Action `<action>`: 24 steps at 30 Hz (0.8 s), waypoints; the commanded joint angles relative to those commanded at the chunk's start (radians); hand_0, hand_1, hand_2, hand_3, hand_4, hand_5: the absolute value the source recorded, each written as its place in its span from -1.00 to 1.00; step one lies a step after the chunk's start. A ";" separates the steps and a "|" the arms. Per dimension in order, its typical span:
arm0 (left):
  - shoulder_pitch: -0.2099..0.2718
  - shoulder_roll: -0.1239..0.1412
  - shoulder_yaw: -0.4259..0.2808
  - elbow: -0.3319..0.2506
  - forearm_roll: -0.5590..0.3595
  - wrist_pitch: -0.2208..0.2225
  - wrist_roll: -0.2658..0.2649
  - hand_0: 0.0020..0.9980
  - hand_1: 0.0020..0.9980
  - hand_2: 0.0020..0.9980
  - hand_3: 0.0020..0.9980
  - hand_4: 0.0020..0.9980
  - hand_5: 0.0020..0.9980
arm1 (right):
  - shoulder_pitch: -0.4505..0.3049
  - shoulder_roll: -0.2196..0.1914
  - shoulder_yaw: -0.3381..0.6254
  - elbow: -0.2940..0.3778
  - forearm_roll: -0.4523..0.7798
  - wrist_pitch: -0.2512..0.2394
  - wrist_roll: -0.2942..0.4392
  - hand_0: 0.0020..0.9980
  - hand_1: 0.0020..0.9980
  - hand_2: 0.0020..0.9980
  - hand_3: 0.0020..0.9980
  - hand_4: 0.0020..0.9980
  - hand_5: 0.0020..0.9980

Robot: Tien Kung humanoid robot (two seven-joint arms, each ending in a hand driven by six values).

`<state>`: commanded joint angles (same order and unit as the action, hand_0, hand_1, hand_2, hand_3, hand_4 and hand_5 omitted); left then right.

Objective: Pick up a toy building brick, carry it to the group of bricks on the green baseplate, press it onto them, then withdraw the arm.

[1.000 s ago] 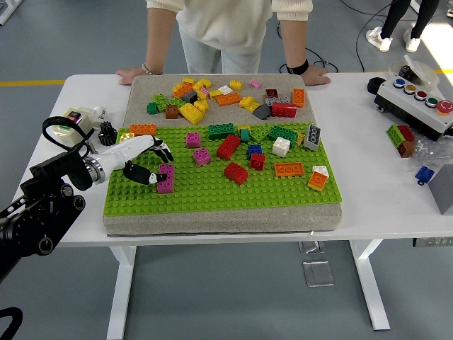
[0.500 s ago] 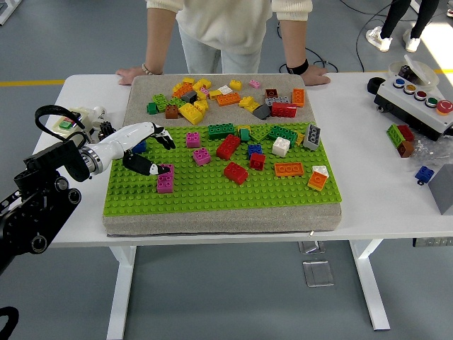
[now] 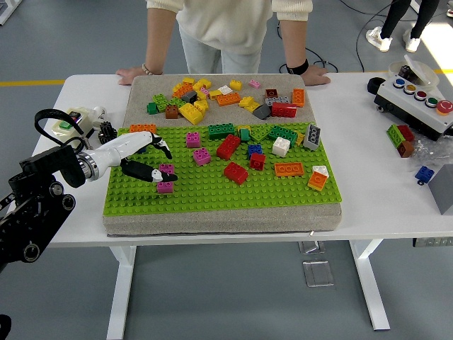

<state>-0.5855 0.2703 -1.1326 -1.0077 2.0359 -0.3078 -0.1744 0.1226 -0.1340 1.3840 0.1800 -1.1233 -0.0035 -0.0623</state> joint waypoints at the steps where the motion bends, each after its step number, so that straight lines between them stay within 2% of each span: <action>1: 0.001 0.000 0.000 0.000 0.002 -0.002 0.000 0.96 0.75 0.69 0.38 1.00 0.53 | 0.000 0.000 0.000 0.000 0.000 0.000 0.000 0.50 0.35 0.45 0.30 0.82 -0.01; 3: 0.003 0.000 0.001 0.007 0.014 -0.011 0.001 0.96 0.75 0.69 0.38 1.00 0.53 | 0.000 0.000 0.002 0.000 -0.001 0.000 0.000 0.50 0.35 0.45 0.30 0.82 -0.01; 4: 0.004 0.000 0.002 0.008 0.015 -0.012 0.001 1.00 0.85 0.80 0.44 1.00 0.65 | 0.000 -0.001 0.003 0.000 -0.001 0.000 0.000 0.51 0.35 0.45 0.30 0.82 -0.01; 12: 0.004 -0.001 0.001 0.027 0.032 -0.016 -0.001 1.00 0.88 0.83 0.41 1.00 0.59 | 0.002 -0.001 0.004 0.000 -0.001 0.001 -0.001 0.50 0.35 0.45 0.30 0.82 -0.01; 24: 0.016 0.004 -0.004 0.012 0.026 -0.023 0.000 1.00 0.86 0.82 0.42 1.00 0.64 | 0.002 -0.001 0.006 0.000 0.000 0.000 -0.001 0.51 0.35 0.45 0.31 0.82 -0.01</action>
<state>-0.5692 0.2748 -1.1363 -0.9962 2.0619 -0.3306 -0.1740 0.1242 -0.1348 1.3896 0.1800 -1.1238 -0.0031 -0.0630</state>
